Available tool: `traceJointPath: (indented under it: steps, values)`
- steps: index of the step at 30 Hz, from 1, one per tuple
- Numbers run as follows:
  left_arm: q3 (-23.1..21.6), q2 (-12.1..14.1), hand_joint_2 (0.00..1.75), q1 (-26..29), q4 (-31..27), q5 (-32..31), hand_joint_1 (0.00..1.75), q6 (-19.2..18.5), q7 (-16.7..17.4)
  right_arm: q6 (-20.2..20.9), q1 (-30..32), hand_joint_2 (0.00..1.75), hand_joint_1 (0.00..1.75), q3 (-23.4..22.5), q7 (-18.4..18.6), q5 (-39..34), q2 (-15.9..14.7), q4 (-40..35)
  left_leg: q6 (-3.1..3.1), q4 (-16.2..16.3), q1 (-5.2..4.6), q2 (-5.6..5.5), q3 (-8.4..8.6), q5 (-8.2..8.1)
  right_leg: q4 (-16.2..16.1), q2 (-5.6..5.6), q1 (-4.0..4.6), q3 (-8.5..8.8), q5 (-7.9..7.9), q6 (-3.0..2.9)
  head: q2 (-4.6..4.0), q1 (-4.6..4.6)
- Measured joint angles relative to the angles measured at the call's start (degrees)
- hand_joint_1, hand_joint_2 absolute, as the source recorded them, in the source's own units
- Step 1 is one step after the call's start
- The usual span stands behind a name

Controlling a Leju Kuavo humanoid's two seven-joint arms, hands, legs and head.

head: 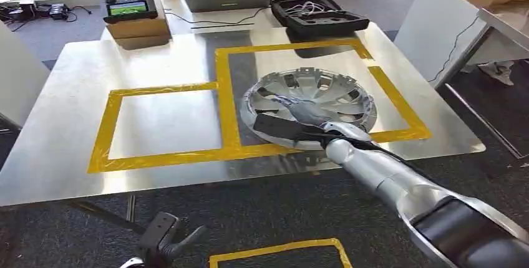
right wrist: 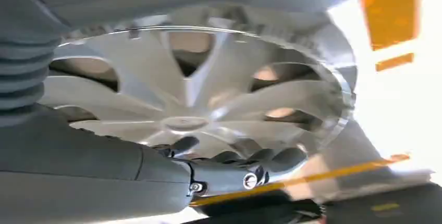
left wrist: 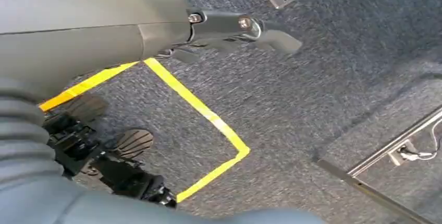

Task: Take the parts from the cabinet and place them on the table.

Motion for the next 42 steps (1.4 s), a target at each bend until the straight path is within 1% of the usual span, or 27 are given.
traceJointPath:
  steps: [1, 4, 6, 8, 12, 17, 22, 29, 30, 31, 32, 33, 34, 35, 36, 37, 38, 39, 40, 41, 42]
  values:
    - [0.0, 0.0, 0.0, 0.0, 0.0, 0.2, 0.0, 0.0, -0.3, 0.0, 0.9, 0.0, 0.0, -0.9, -0.6, -0.7, -0.3, -2.3, 0.0, 0.0, 0.0, -0.02, -0.01, 0.0, 0.0, -0.01, 0.0, 0.0, 0.0, 0.0, 0.0, 0.0]
    - [0.0, 0.0, 0.0, 0.1, 0.0, 0.2, 0.0, 0.0, -0.5, 0.3, 2.7, 0.0, 0.0, -2.8, -0.8, -1.3, -0.7, -6.9, 0.0, 0.0, 0.0, -0.01, -0.01, 0.0, 0.0, -0.01, 0.0, 0.0, 0.0, 0.0, -0.02, 0.0]
    - [0.0, 0.0, 0.0, 0.2, 0.0, 0.5, 0.0, 0.1, -0.9, 0.3, 4.1, 0.0, 0.0, -3.7, -1.9, -2.5, -1.3, -9.6, 0.0, 0.0, 0.0, -0.02, 0.01, 0.0, 0.0, -0.01, 0.02, 0.02, 0.0, 0.0, 0.0, 0.0]
    - [0.0, 0.0, 0.0, 0.6, 0.1, 1.1, 0.0, 0.6, -1.9, 0.3, 8.3, 0.0, 0.0, -5.7, -3.6, -4.6, -2.5, -17.8, 0.02, 0.0, 0.0, -0.06, 0.02, -0.02, 0.0, -0.04, 0.03, 0.06, -0.01, 0.01, -0.02, 0.0]
    - [0.1, 0.2, 0.0, 1.9, 0.2, 1.3, 0.0, 1.2, -3.6, 1.6, 17.6, 0.0, 0.0, -9.5, -4.3, -8.1, -4.8, -34.7, 0.1, 0.0, 0.0, -0.08, 0.01, -0.12, 0.0, -0.08, 0.04, 0.08, -0.1, 0.02, 0.0, 0.0]
    - [0.1, 0.4, 0.0, 2.4, 0.4, 1.4, 0.0, 1.8, -4.6, 3.5, 25.2, 0.0, 0.0, -12.7, -6.3, -11.3, -6.1, -47.6, 0.12, 0.0, 0.0, -0.05, 0.06, -0.18, -0.1, -0.04, 0.05, 0.09, -0.12, 0.04, 0.0, 0.0]
    - [0.3, 0.8, 0.0, 3.4, 0.8, 2.0, 0.0, 2.3, -6.0, 3.5, 34.7, 0.0, 0.0, -15.4, -7.4, -11.9, -6.8, -57.9, 0.1, 0.0, 0.0, -0.07, 0.07, -0.22, -0.1, -0.05, 0.04, 0.14, -0.16, 0.06, -0.02, 0.0]
    - [0.7, 1.0, 0.0, 4.3, 1.3, 2.2, 0.0, 3.0, -6.6, 3.1, 44.3, 0.0, 0.0, -18.3, -7.9, -10.8, -7.1, -66.9, 0.16, 0.0, -0.01, -0.06, 0.11, -0.28, -0.1, -0.06, 0.03, 0.19, -0.22, 0.09, 0.0, 0.0]
    - [0.8, 1.1, 0.0, 4.3, 1.3, 2.3, 0.0, 3.1, -6.6, 3.1, 45.5, 0.0, 0.0, -18.6, -7.9, -10.7, -7.0, -67.9, 0.77, 0.4, -0.4, 0.02, -0.03, -0.57, -0.5, -0.11, -0.32, 0.31, -0.03, 0.52, -0.02, 0.0]
    - [1.0, 1.1, 0.0, 4.4, 1.4, 2.3, 0.0, 3.1, -6.6, 3.1, 46.5, 0.0, 0.0, -18.9, -7.9, -10.6, -7.0, -68.9, 0.98, 0.3, -0.38, 0.02, 0.08, -0.43, -0.5, -0.08, -0.37, 0.42, 0.15, 0.6, -0.02, -0.02]
    - [1.1, 1.2, 0.0, 4.4, 1.4, 2.6, 0.0, 3.2, -6.6, 3.1, 47.3, 0.0, 0.0, -19.2, -8.0, -10.5, -7.0, -69.9, 1.17, -0.2, -0.45, -0.04, 0.21, 0.0, -0.8, -0.05, -0.31, 0.6, 0.35, 0.82, 0.0, -0.02]
    - [1.2, 1.1, 0.0, 4.4, 1.5, 2.7, 0.0, 3.2, -6.6, 3.1, 47.9, 0.0, 0.0, -19.4, -8.0, -10.5, -7.0, -71.0, 1.31, -1.7, 0.45, 0.11, 1.03, 0.92, -0.8, -0.05, -0.03, 0.73, 0.14, 0.9, 0.0, 0.0]
    - [1.3, 1.1, 0.0, 4.4, 1.5, 2.8, 0.0, 3.4, -6.6, 3.1, 48.5, 0.0, 0.0, -19.6, -8.0, -10.5, -7.0, -71.8, 1.47, -2.3, 0.44, 0.34, 1.34, 1.3, 0.0, -0.1, -0.05, 0.56, -0.86, 1.06, 0.0, -0.02]
    - [1.5, 1.1, 0.0, 4.3, 1.5, 2.8, 0.0, 3.5, -6.6, 3.5, 49.0, 0.0, 0.0, -19.8, -7.9, -10.3, -6.8, -72.7, 1.77, -2.4, 0.59, 0.46, 1.24, 1.51, 3.3, -0.1, -0.1, -0.83, -3.6, 1.21, 0.0, 0.02]
    - [1.6, 1.0, 0.0, 4.3, 1.5, 3.0, 0.0, 3.6, -6.5, 3.7, 49.5, 0.0, 0.0, -19.8, -7.5, -10.0, -6.7, -73.5, 1.75, -2.4, 0.63, 0.54, 1.12, 1.51, 7.6, -0.1, -0.26, -2.54, -6.11, 1.42, -0.02, 0.04]
    - [1.6, 1.0, 0.0, 4.4, 1.6, 3.0, 0.0, 3.6, -6.5, 4.0, 50.0, 0.0, 0.0, -19.8, -7.0, -9.8, -6.6, -74.1, 1.72, -2.3, 0.65, 0.68, 1.05, 1.53, 11.9, -0.11, -0.5, -4.29, -8.19, 1.75, -0.02, 0.02]
    - [1.7, 0.9, 0.0, 4.4, 1.6, 3.0, 0.0, 3.7, -6.4, 4.2, 50.4, 0.0, 0.0, -19.9, -6.7, -9.7, -6.4, -74.6, 1.57, -2.3, 0.76, 0.8, 0.89, 1.62, 15.4, -0.12, -0.77, -5.58, -9.36, 2.09, -0.02, 0.04]
    - [1.8, 0.9, 0.0, 4.4, 1.7, 3.0, 0.0, 3.9, -6.2, 4.7, 50.6, 0.0, 0.0, -20.0, -6.6, -9.6, -6.2, -74.9, 1.34, -2.2, 0.95, 0.83, 0.71, 1.73, 16.0, -0.14, -1.04, -5.58, -8.93, 2.43, 0.0, 0.04]
    - [1.9, 0.8, 0.0, 4.4, 1.6, 3.0, 0.0, 4.1, -6.0, 5.0, 50.8, 0.0, 0.0, -20.1, -6.4, -9.6, -6.0, -75.2, 1.04, -2.0, 1.3, 0.88, 0.48, 1.79, 13.8, -0.2, -1.38, -4.19, -7.28, 2.86, -0.02, 0.02]
    - [1.9, 0.7, 0.0, 4.4, 1.6, 3.0, 0.0, 4.1, -5.9, 5.2, 51.0, 0.0, 0.0, -20.3, -6.3, -9.6, -5.8, -75.4, 0.58, -1.7, 1.76, 0.87, 0.2, 1.74, 9.7, -0.26, -1.75, -1.69, -5.21, 3.42, 0.0, 0.02]
    - [1.9, 0.6, 0.0, 4.4, 1.6, 3.0, 0.0, 4.1, -5.9, 5.2, 51.0, 0.0, 0.0, -20.5, -6.1, -9.6, -5.6, -75.7, -0.04, -1.0, 2.26, 0.83, -0.17, 1.57, 4.0, -0.39, -2.23, 1.77, -3.2, 4.09, -0.02, 0.04]
